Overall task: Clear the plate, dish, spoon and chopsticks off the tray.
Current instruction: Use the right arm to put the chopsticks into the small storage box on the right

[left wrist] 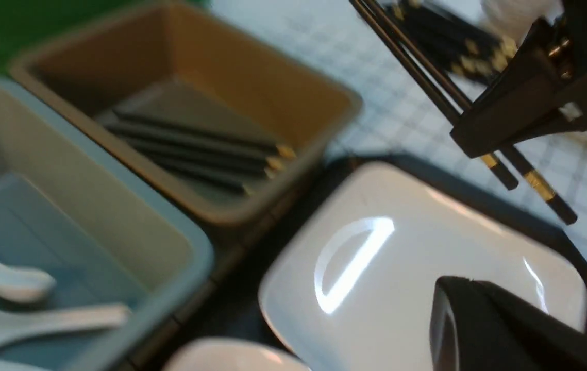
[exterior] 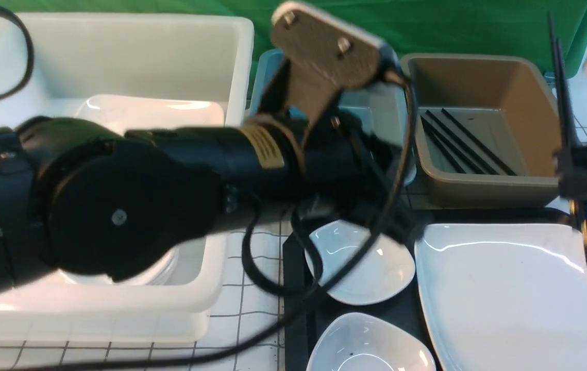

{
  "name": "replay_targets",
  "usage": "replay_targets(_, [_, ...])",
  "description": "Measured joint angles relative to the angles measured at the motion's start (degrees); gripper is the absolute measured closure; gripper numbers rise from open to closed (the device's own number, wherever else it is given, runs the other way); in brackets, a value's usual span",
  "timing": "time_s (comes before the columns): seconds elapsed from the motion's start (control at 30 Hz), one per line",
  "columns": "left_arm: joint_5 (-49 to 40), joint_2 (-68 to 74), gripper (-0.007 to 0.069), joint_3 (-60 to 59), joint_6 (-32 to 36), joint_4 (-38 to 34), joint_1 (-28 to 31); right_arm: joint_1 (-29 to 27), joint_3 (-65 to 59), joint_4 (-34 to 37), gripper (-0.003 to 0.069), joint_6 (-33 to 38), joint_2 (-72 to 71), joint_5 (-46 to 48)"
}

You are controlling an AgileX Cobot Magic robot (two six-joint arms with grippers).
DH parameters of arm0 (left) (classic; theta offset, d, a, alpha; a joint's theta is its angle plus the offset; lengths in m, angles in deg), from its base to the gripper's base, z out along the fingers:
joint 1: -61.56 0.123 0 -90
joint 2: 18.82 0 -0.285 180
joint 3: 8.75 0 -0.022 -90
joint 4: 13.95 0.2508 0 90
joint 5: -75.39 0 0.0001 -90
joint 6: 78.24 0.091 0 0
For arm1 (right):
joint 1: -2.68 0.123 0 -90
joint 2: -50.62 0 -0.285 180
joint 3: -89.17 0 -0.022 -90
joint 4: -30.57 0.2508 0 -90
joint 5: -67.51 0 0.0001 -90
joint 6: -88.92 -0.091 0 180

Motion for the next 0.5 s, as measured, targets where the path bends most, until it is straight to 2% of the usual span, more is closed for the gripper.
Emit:
replay_targets(0.2, [-2.0, 3.4, 0.0627, 7.5, -2.5, -0.1, 5.3, -3.9, 17.5, 2.1, 0.0601, 2.4, 15.7, -1.7])
replay_targets(0.5, [-13.3, 7.4, 0.0627, 11.0, -2.5, 2.4, 5.8, -4.0, 35.9, 2.6, 0.0601, 1.9, 36.6, -3.4])
